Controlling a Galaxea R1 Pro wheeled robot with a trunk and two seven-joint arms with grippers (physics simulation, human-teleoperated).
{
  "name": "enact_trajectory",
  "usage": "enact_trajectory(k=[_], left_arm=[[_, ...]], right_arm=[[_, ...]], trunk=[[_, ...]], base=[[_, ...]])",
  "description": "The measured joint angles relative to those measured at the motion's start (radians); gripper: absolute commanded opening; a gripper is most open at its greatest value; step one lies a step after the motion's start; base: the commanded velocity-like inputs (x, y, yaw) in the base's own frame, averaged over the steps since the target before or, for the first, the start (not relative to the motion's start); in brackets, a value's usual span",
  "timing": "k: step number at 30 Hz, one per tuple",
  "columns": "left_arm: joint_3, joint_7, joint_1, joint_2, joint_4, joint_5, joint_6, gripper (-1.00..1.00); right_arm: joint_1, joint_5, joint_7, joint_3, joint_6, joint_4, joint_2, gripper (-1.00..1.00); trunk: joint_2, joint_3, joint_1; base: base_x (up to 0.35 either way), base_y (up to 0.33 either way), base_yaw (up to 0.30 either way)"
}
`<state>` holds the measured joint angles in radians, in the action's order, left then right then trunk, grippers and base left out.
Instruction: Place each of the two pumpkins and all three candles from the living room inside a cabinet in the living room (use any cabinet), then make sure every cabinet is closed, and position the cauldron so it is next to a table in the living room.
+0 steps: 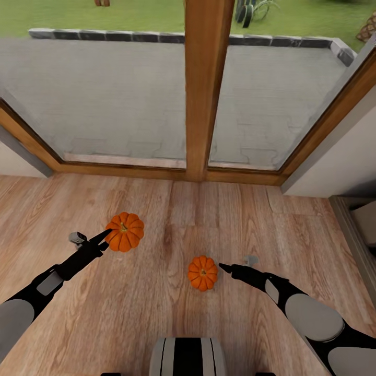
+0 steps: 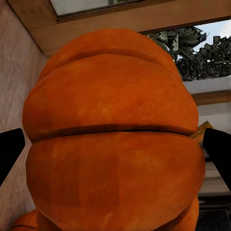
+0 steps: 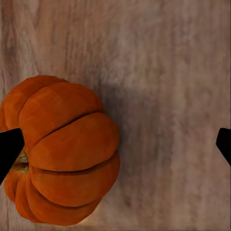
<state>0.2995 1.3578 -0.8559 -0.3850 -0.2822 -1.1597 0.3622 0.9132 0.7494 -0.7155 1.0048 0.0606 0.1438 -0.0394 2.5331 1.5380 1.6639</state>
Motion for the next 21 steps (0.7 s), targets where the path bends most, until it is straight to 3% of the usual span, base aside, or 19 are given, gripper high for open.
enact_trajectory(k=[6,15,21], left_arm=[[0.001,0.0,0.0,0.0,0.0,0.001,0.0,-1.0],[0.0,0.0,0.0,0.0,0.0,0.0,0.0,-1.0],[0.0,0.0,0.0,0.0,0.0,0.0,0.0,-1.0]], right_arm=[[0.0,0.002,0.02,-0.002,-0.002,-0.002,0.002,1.0],[0.0,0.004,0.009,-0.003,-0.01,-0.002,0.004,1.0],[0.0,0.006,-0.034,-0.005,-0.011,-0.001,0.004,1.0]], trunk=[[0.001,0.023,0.003],[0.001,0.023,0.003],[0.001,0.023,0.003]], base=[[0.0,0.0,0.0],[0.0,0.0,0.0],[0.0,0.0,0.0]])
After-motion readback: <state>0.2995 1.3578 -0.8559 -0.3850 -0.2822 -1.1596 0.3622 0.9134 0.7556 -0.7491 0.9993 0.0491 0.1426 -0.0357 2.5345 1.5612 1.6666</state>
